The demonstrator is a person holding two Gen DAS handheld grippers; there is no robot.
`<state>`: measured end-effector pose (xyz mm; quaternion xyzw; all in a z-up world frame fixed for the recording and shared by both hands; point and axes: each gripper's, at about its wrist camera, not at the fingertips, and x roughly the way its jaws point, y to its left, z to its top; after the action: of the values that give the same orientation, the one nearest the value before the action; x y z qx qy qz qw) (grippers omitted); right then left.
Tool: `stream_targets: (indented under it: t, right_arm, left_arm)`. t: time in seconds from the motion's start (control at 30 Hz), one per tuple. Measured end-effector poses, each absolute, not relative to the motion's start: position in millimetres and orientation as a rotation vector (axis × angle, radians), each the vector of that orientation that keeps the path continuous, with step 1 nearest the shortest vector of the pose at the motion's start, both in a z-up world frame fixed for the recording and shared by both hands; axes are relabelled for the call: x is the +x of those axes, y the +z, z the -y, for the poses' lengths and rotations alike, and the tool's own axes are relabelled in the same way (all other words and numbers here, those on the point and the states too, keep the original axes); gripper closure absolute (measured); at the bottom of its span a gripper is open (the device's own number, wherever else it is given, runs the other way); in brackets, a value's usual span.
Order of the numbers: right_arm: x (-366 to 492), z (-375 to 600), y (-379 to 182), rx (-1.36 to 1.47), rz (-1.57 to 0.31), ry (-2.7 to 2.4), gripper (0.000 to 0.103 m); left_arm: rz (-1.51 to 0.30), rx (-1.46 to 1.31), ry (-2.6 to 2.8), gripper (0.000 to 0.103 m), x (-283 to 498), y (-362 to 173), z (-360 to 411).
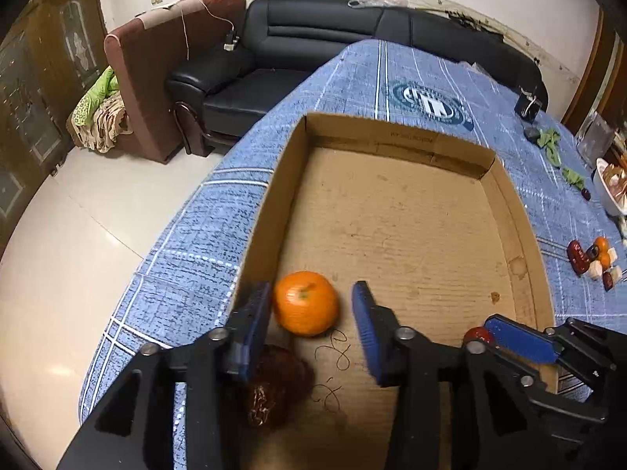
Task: Organize fruits
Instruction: 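Carry the orange with the left tool while the right tool carries the date into the tray, then open both tools in the tray and move back toward the fruits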
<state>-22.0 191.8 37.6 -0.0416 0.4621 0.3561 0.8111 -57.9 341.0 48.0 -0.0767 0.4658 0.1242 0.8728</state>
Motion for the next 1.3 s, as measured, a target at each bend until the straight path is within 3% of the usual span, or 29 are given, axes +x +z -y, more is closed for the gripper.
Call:
stream_targets:
  t: [0.17,0.67,1.3]
  right_arm:
    - [-28.1,-197.1,46.2,-0.119,-0.961,0.78,0.074]
    - [-50.8,-122.7,86.4,-0.016,-0.844,0.723,0.071]
    - [-33.0,78.9,63.0,0.245,-0.852,0.36,0.069]
  left_arm:
    - [-0.911,-0.158,0.283,0.048,-72.2,66.2,-341.0]
    - [-0.7,0.029,0.337,0.031,-117.5,123.9,-268.7]
    - [-0.697,0.11,0.166,0.026,-112.0,127.2,-176.7]
